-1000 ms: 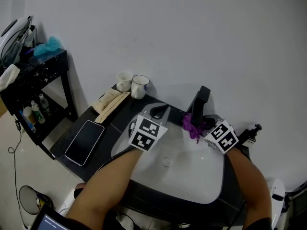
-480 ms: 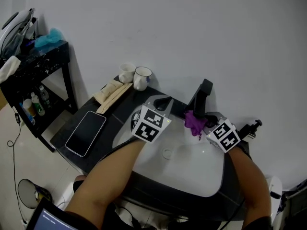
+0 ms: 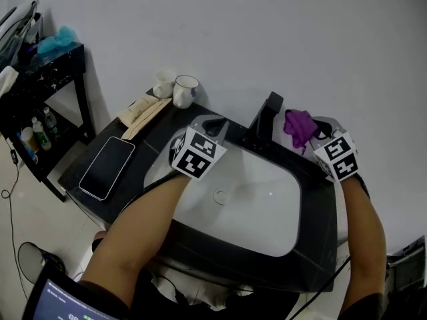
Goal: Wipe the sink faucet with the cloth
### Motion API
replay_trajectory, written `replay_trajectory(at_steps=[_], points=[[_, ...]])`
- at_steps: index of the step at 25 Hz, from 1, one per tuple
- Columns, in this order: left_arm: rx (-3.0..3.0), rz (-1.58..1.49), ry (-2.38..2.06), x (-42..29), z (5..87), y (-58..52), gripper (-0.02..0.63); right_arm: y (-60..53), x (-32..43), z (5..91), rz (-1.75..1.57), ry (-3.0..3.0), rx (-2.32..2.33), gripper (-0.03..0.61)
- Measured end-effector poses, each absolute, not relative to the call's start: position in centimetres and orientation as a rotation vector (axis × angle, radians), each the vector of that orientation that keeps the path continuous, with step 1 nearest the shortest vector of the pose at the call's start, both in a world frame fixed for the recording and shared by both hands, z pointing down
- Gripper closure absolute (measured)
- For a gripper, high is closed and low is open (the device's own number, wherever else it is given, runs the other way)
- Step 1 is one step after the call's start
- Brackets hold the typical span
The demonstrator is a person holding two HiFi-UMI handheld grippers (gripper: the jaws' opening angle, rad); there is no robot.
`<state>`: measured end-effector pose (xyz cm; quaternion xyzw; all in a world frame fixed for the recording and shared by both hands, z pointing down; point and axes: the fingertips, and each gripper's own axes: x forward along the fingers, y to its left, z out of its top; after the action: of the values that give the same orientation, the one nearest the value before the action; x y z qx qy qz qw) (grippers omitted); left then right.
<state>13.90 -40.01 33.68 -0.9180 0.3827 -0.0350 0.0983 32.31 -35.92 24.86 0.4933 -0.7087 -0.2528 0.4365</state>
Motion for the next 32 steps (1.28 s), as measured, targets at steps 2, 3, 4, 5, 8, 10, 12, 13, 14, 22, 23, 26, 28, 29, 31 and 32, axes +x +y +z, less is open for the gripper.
replay_trajectory(at_steps=[2,3,4,5,8,10,12,13,14,22,23,26,28,29,31,32], points=[[-2.715,-0.110,1.130,13.9,33.8,-40.0,0.597,-36.2,32.7,22.6,-0.684,-1.716,1.250,0.511],[-2.714,-0.110,1.130,13.9,33.8,-40.0,0.597,-36.5,32.8,21.9,-0.701,-1.693,1.250,0.511],[-2.714,-0.107,1.130,13.9,33.7,-40.0,0.596,-36.7,32.9,21.5,-0.711,-1.674,1.247,0.511],[-2.716,-0.102,1.131,13.9,33.6,-40.0,0.597,-37.0,32.9,21.3,-0.713,-1.661,1.244,0.511],[-2.721,-0.089,1.124,14.0,33.4,-39.8,0.597,-37.8,32.7,21.6,-0.702,-1.661,1.252,0.512],[-2.722,-0.082,1.114,14.1,33.2,-39.7,0.597,-38.3,32.5,22.4,-0.686,-1.671,1.252,0.512],[-2.725,-0.070,1.109,14.1,33.1,-39.7,0.596,-38.6,32.3,23.7,-0.674,-1.676,1.234,0.515],[-2.727,-0.064,1.110,14.1,33.0,-39.7,0.597,-38.8,32.1,24.5,-0.666,-1.680,1.223,0.515],[-2.728,-0.060,1.113,14.0,33.0,-39.7,0.597,-38.9,32.0,25.2,-0.657,-1.688,1.217,0.515],[-2.734,-0.044,1.113,14.0,32.7,-39.8,0.597,-38.8,31.7,31.3,-0.551,-1.740,1.158,0.517],[-2.733,-0.044,1.116,14.0,32.7,-39.8,0.597,-38.7,31.6,32.1,-0.540,-1.738,1.139,0.517],[-2.731,-0.046,1.124,13.8,32.7,-39.9,0.597,-38.4,31.2,34.0,-0.517,-1.727,1.091,0.516],[-2.732,-0.045,1.128,13.7,32.7,-40.0,0.597,-38.2,31.0,35.1,-0.487,-1.735,1.075,0.516],[-2.733,-0.044,1.128,13.7,32.7,-40.0,0.597,-38.1,31.0,35.6,-0.470,-1.745,1.074,0.515],[-2.741,-0.039,1.118,13.9,32.8,-39.9,0.597,-38.0,31.3,36.0,-0.441,-1.775,1.089,0.515],[-2.744,-0.039,1.111,14.0,32.9,-39.8,0.597,-37.8,31.4,36.0,-0.425,-1.793,1.107,0.515]])
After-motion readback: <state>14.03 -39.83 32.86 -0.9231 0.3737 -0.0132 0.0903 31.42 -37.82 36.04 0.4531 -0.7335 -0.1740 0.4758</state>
